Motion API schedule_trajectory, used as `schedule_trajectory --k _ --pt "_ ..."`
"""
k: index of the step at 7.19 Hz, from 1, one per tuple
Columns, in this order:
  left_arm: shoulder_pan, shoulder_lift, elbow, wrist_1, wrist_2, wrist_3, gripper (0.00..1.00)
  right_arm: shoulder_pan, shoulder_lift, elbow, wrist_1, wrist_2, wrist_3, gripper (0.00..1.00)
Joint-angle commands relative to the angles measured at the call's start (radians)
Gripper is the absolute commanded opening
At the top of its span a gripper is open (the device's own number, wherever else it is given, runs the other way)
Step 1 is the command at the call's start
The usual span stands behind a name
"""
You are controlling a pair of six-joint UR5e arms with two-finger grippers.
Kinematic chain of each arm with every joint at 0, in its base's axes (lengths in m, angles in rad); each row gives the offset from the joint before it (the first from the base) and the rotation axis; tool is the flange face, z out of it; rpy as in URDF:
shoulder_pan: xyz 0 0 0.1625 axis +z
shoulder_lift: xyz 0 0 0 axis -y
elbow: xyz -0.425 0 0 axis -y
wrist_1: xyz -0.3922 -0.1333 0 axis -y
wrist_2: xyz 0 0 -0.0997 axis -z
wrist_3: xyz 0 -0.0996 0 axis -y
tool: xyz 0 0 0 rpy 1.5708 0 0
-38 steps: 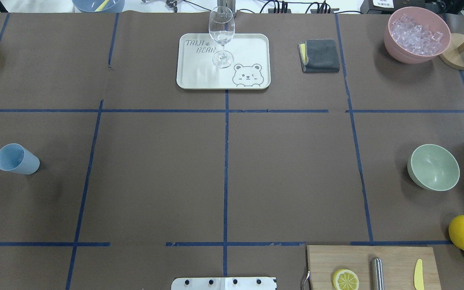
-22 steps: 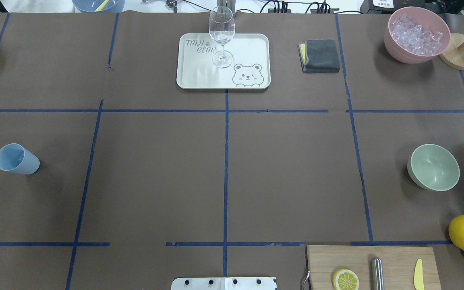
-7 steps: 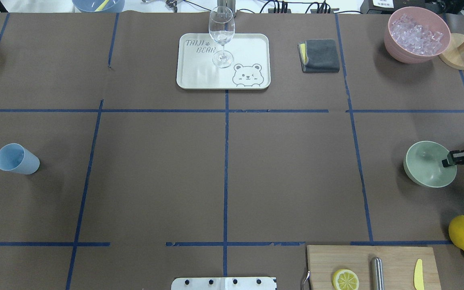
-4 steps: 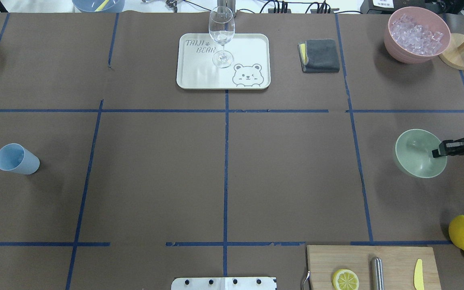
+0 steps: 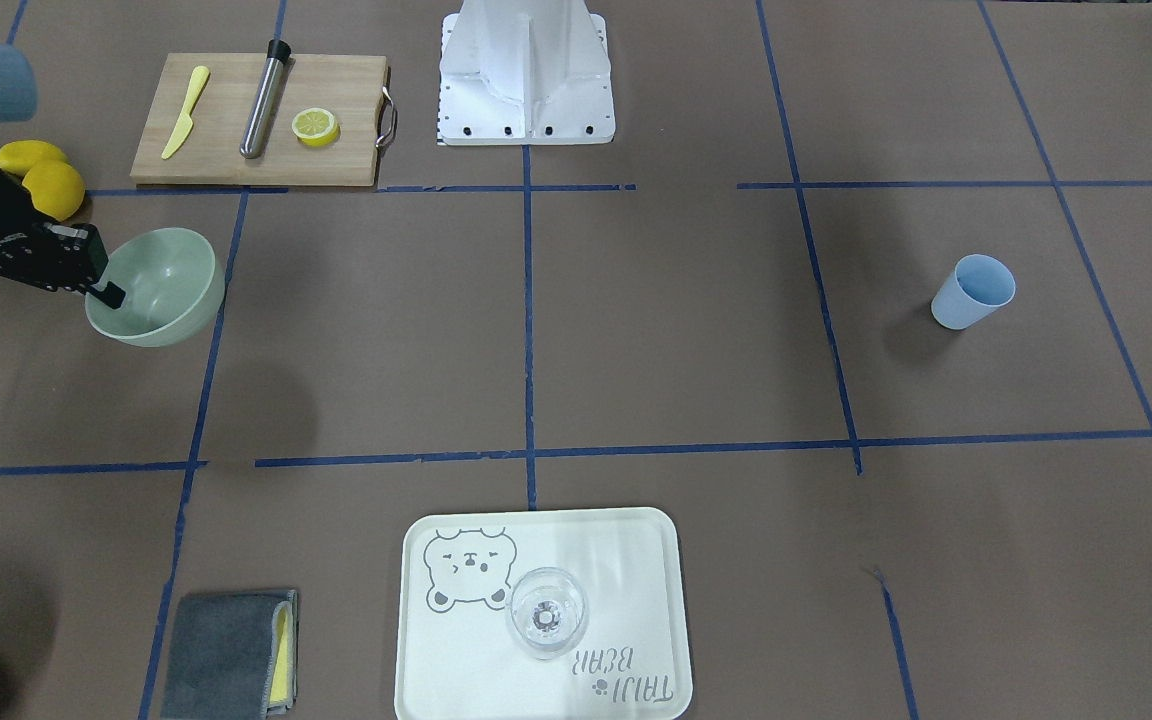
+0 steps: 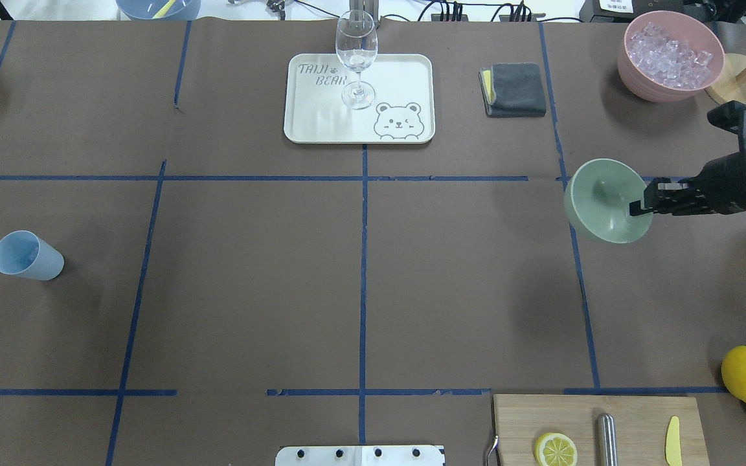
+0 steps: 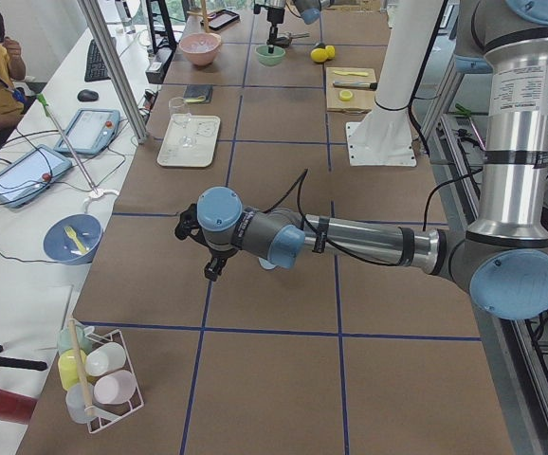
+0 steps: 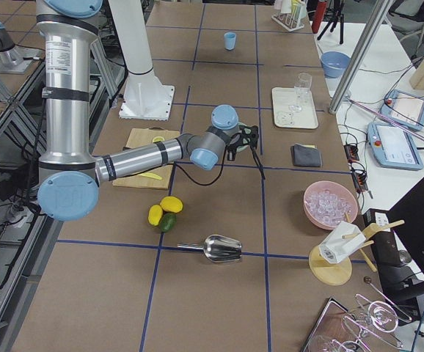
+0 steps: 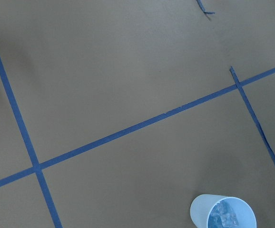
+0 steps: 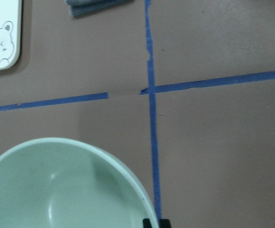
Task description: Pour ice into bowl
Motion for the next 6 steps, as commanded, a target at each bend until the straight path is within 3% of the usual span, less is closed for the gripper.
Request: schedule_trajectory --k 1,3,5,6 --pt "0.000 0.000 0.003 0.000 0.000 -0.001 1.00 -0.109 0.131 0.011 -0.003 -0.067 0.212 0.00" --pt "0.000 0.000 0.000 -0.015 0.000 0.002 1.00 -0.258 0.222 0.011 -0.026 -0.212 0.328 0.00" --pt "0.011 0.000 0.003 -0.051 0.002 0.001 1.00 -0.433 0.466 -0.009 -0.312 -0.390 0.392 0.00" --pt "0.037 0.000 0.003 -0.055 0.003 -0.001 1.00 -0.484 0.581 -0.093 -0.368 -0.487 0.403 0.00"
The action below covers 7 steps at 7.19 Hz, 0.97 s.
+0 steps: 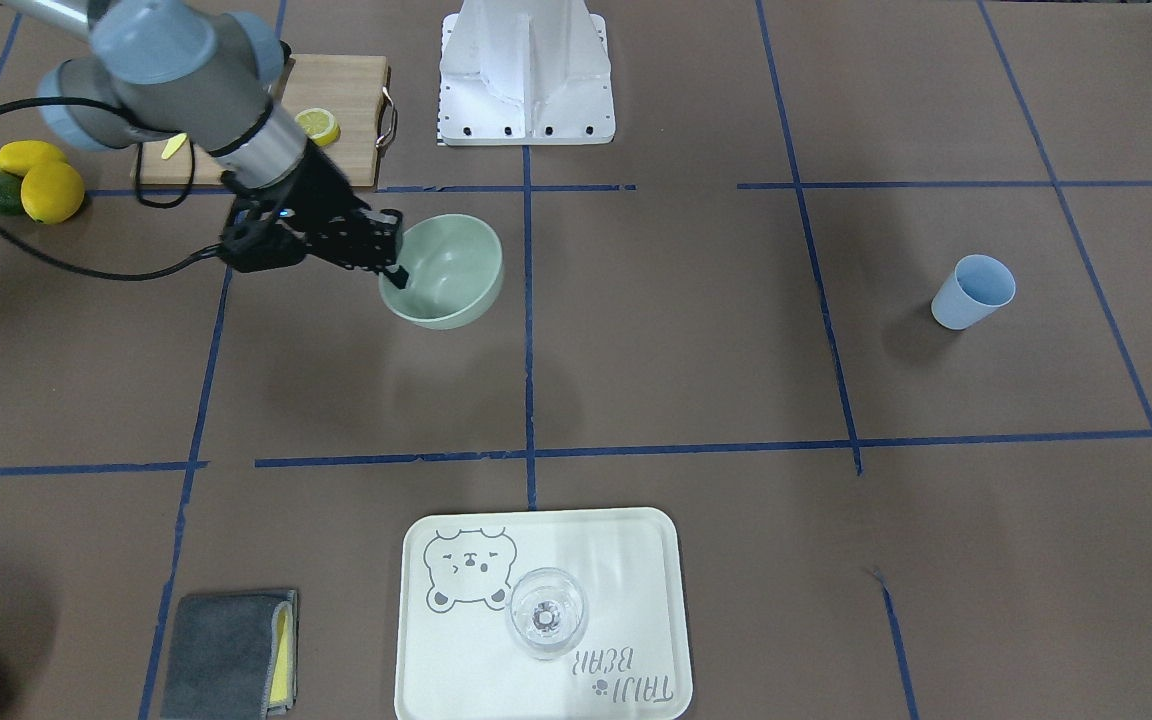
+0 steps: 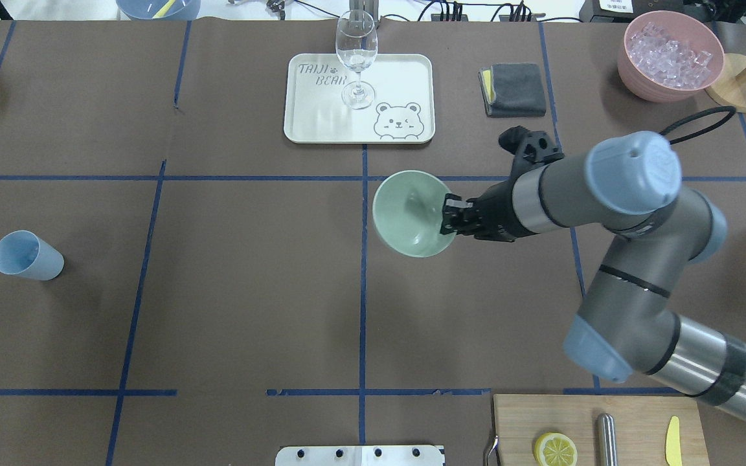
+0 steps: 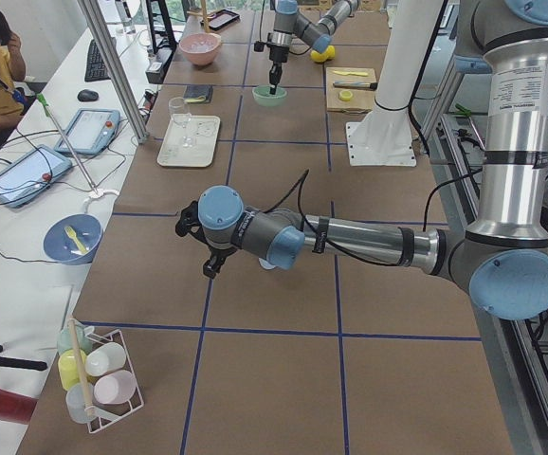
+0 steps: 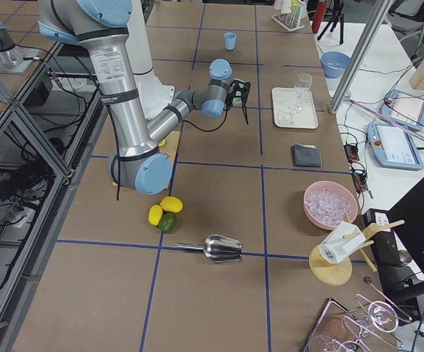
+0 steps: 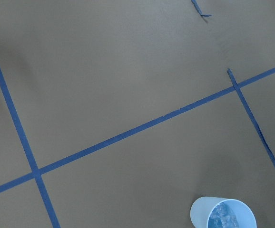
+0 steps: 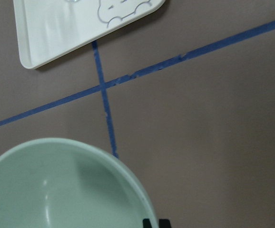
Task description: Pour ice into bowl
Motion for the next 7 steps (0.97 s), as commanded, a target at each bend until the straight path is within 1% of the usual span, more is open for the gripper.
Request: schedule_trajectory --k 1,2,3,4,5,6,7 --pt "0.035 -0.002 0.000 -0.011 0.003 -0.001 1.00 -0.125 0.268 -0.218 -0.111 -0.161 0.096 0.00" --pt "0.041 -0.002 0.000 -0.065 0.006 -0.001 1.00 -0.148 0.342 -0.314 -0.111 -0.177 0.109 0.00" --pt "0.078 -0.002 0.002 -0.120 0.012 -0.031 1.00 -0.173 0.345 -0.339 -0.109 -0.185 0.110 0.00" --pt "0.101 -0.009 -0.001 -0.131 0.014 -0.108 1.00 -0.188 0.347 -0.360 -0.109 -0.200 0.115 0.00" --pt "0.115 -0.009 0.000 -0.165 0.032 -0.117 1.00 -0.193 0.347 -0.370 -0.109 -0.200 0.116 0.00" --pt "0.115 -0.009 -0.003 -0.179 0.075 -0.119 1.00 -0.193 0.347 -0.373 -0.109 -0.200 0.115 0.00" --pt "0.117 -0.009 -0.001 -0.191 0.089 -0.121 1.00 -0.193 0.347 -0.374 -0.109 -0.200 0.116 0.00"
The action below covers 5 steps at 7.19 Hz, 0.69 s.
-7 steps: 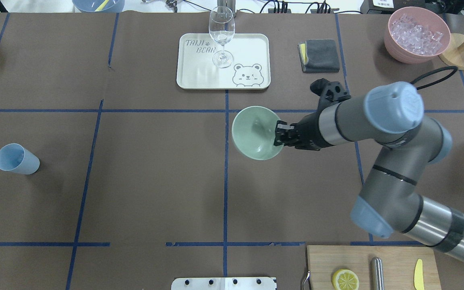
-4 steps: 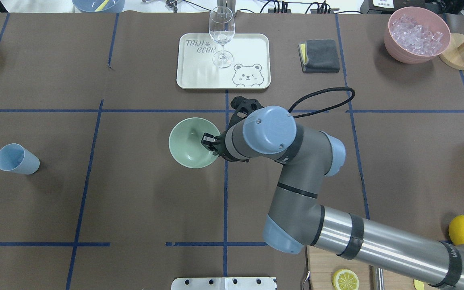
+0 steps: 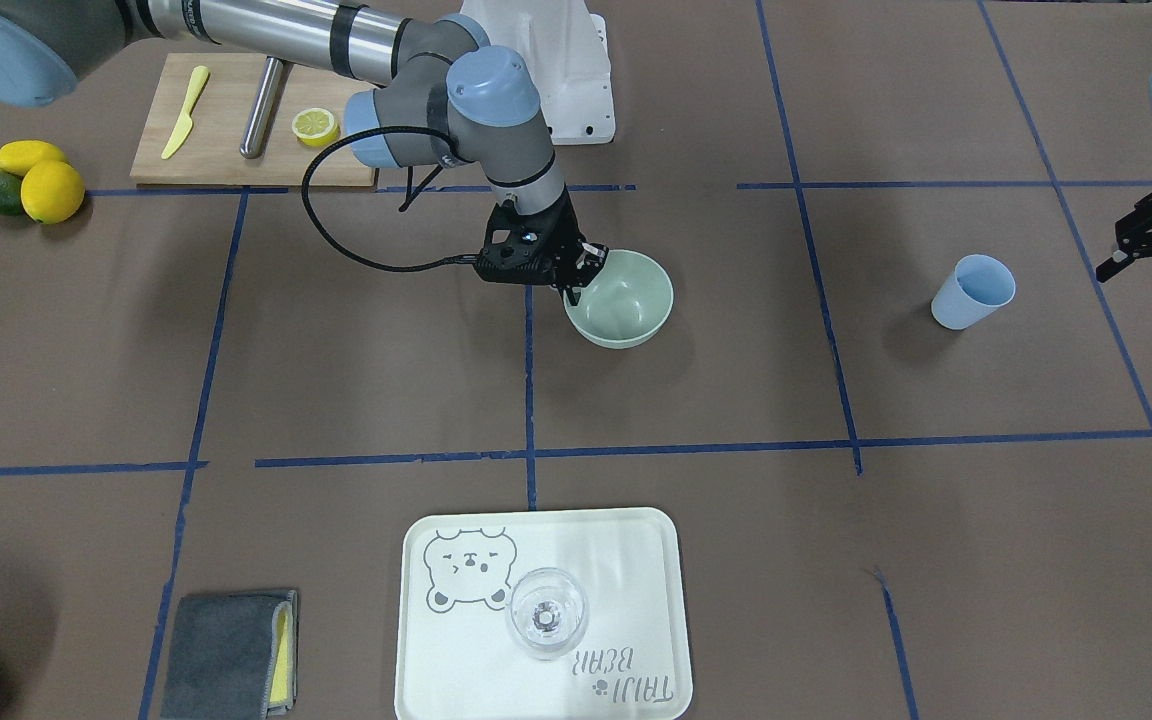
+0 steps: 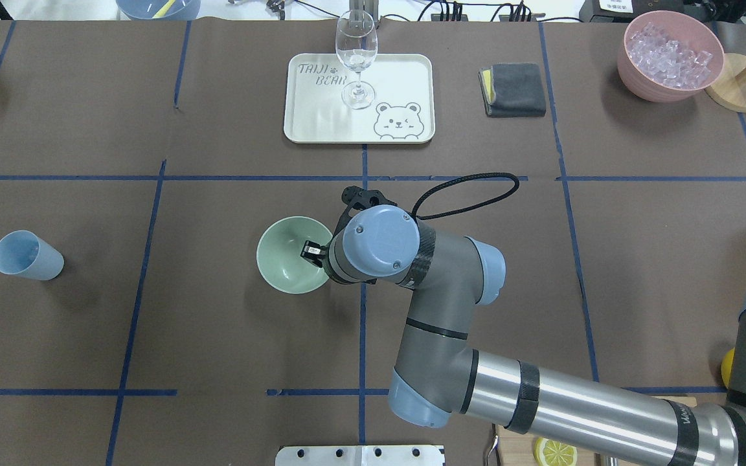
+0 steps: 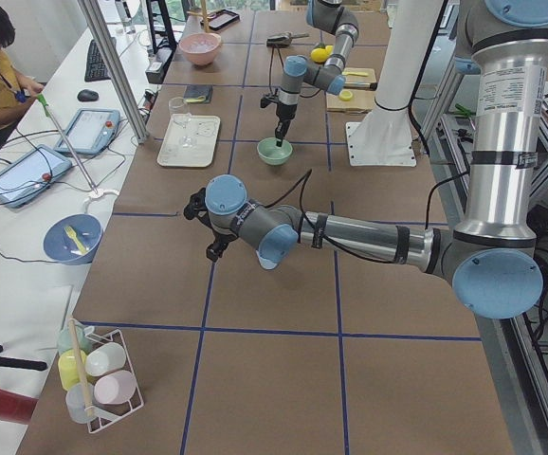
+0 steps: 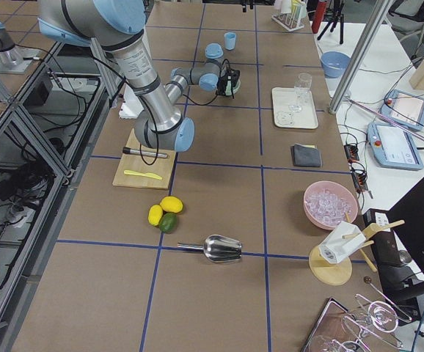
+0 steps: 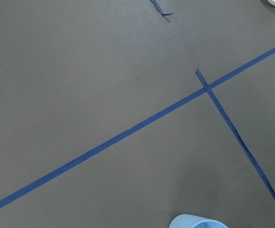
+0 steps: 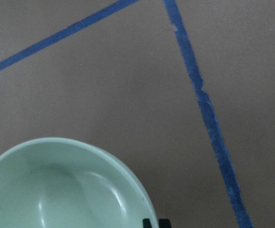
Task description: Pour ice into bowl
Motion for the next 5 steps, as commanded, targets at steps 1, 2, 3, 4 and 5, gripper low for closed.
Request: schedule_trajectory --k 1,2,3,4,5 --pt "0.004 0.000 0.000 -0.041 0.064 -0.009 1.00 -0.002 0.001 -0.002 0.001 0.001 0.003 0.37" --pt "0.013 0.000 0.000 -0.041 0.075 -0.009 1.00 -0.002 0.016 0.001 0.002 0.001 0.009 0.99" --pt "0.024 0.000 -0.001 -0.041 0.110 -0.009 1.00 -0.002 0.021 0.007 0.003 0.001 0.007 1.00" --pt "0.035 0.000 -0.003 -0.041 0.113 -0.011 1.00 0.003 0.019 0.021 0.008 0.007 0.004 1.00" --pt "0.068 0.000 -0.027 -0.042 0.175 -0.052 1.00 0.033 -0.011 0.121 -0.008 0.025 0.004 1.00"
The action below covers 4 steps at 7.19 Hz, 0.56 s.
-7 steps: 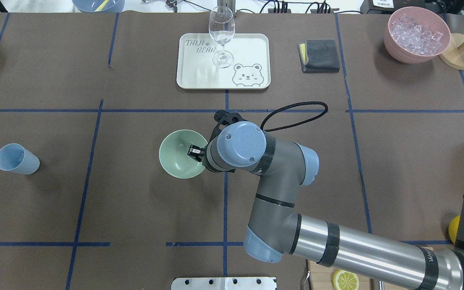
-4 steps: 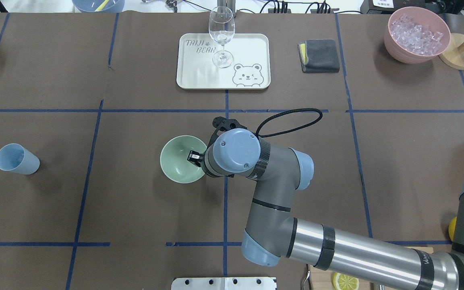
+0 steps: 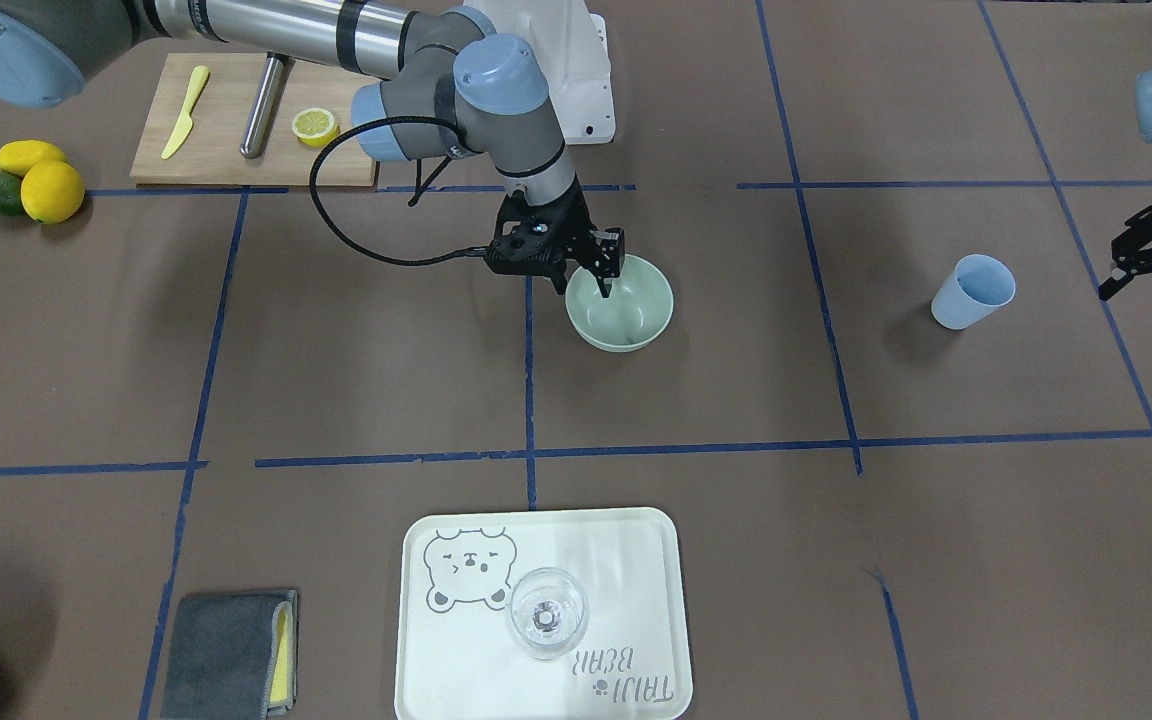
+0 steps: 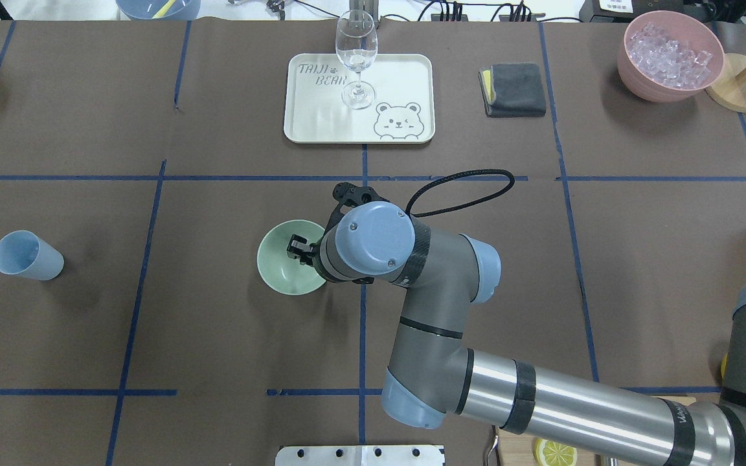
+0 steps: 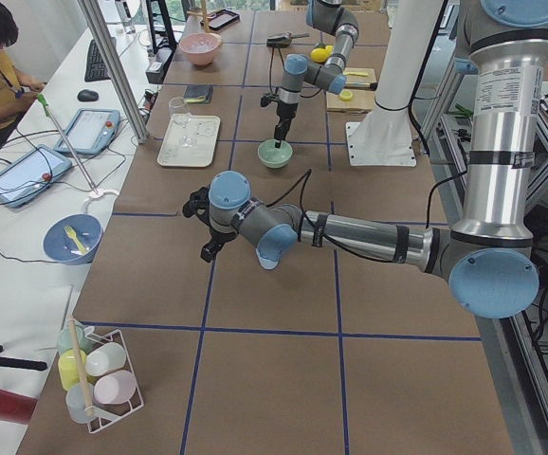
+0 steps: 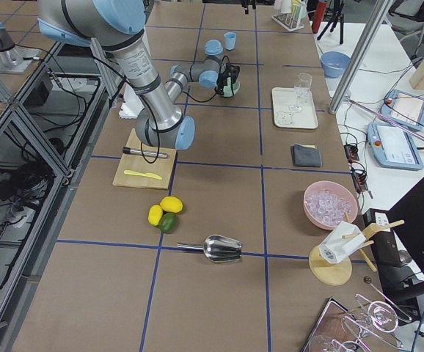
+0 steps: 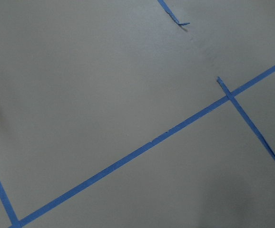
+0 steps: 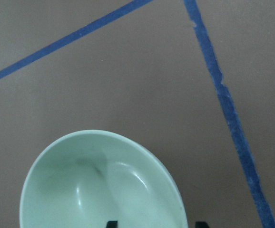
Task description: Pour ice into bowl
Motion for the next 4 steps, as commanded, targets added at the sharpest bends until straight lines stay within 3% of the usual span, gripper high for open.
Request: schedule_trajectory --k 1,2,4 --pt "0.081 0.009 -0.085 -0.008 0.177 -0.128 1.00 0.073 -0.113 0.194 -0.010 0.056 -0.001 1.00" --pt "0.139 0.011 -0.107 -0.006 0.228 -0.167 0.99 0.132 -0.208 0.298 -0.010 0.103 -0.010 1.00" --pt "0.143 0.044 -0.174 -0.003 0.220 -0.175 1.00 0.270 -0.358 0.400 0.002 0.232 -0.050 1.00"
